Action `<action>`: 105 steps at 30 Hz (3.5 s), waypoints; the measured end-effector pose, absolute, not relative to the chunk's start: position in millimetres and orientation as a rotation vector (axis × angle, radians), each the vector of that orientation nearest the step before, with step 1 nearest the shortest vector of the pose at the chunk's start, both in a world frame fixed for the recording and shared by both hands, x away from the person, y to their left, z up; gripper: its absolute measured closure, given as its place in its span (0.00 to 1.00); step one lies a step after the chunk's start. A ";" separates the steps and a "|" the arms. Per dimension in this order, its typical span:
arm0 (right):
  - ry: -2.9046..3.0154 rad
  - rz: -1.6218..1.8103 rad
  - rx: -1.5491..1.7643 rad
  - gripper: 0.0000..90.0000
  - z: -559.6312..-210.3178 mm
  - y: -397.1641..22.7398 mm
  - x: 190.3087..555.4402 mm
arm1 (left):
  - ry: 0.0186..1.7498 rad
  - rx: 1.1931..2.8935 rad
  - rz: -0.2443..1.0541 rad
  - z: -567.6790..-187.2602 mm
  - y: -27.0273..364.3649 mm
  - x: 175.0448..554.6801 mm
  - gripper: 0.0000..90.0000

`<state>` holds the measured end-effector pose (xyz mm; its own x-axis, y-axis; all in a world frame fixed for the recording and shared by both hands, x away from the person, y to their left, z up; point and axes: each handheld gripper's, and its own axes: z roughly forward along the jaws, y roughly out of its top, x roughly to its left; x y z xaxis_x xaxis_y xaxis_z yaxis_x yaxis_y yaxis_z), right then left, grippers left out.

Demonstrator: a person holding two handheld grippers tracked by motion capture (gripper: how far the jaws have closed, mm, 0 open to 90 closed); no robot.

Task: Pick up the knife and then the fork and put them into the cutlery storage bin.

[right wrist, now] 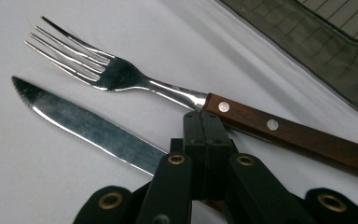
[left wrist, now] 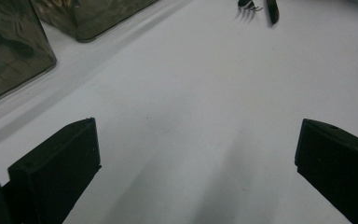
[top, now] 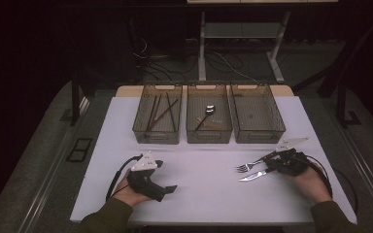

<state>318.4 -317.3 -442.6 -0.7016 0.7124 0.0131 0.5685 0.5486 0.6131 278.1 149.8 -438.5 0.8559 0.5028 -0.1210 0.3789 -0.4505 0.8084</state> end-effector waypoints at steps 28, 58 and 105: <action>2.578 0.832 1.055 1.00 -439.9 -332.0 301.4 | 0.640 2.092 0.160 -438.9 149.0 277.8 0.00; 2.631 0.865 0.997 1.00 -429.0 -338.4 269.4 | 0.636 2.098 0.155 -438.9 148.7 277.3 0.00; 2.787 0.992 0.730 0.86 -433.7 -341.1 259.7 | 0.625 2.104 0.150 -439.2 148.2 277.6 0.00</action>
